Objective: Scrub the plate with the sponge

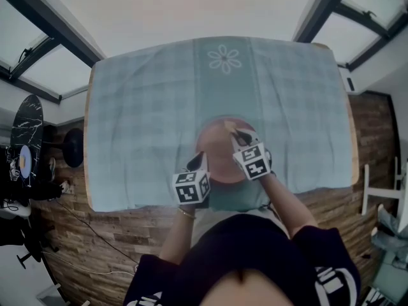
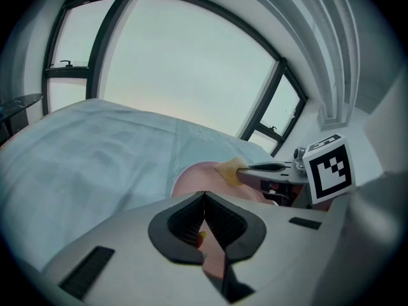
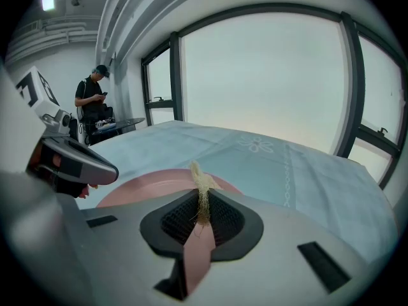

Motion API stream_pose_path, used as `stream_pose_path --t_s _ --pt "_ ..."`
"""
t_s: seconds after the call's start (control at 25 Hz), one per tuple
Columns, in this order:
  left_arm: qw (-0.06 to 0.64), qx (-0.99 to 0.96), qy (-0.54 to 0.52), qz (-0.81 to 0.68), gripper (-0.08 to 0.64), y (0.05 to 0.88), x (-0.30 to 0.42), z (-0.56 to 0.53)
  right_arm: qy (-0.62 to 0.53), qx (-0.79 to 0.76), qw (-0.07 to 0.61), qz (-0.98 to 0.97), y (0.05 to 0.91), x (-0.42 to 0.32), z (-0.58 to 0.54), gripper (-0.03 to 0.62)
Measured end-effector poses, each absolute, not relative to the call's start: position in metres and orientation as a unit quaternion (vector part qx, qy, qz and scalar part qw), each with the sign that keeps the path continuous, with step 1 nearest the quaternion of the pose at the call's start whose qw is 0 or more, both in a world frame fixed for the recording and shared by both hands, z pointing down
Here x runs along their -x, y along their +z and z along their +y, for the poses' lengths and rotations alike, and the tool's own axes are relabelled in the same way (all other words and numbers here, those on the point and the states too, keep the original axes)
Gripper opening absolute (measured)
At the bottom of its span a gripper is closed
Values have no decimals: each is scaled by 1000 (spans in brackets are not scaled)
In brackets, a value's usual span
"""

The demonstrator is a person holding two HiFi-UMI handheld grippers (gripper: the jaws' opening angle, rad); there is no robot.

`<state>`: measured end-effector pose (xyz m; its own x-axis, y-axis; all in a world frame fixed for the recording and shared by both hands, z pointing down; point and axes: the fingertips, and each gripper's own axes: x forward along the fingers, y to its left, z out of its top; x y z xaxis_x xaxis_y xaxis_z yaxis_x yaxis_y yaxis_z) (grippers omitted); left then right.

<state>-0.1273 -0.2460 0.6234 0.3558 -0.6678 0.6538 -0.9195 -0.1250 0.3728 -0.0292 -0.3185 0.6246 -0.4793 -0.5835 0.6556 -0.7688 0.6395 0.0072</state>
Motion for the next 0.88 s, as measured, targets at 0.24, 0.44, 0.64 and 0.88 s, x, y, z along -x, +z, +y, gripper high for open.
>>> stream_pose_path --t_s 0.24,0.44,0.64,0.88 --pt "382 -728 169 -543 11 628 130 -247 150 -388 327 -849 637 42 -323 38" --pt "386 -724 169 -547 11 632 132 -245 158 -371 336 -851 650 55 -318 38" --pt "389 -720 169 -549 11 634 134 -242 169 -351 342 -855 657 72 -309 38" --pt "392 -716 168 -553 11 635 138 -237 168 -330 350 -861 661 87 -298 38"
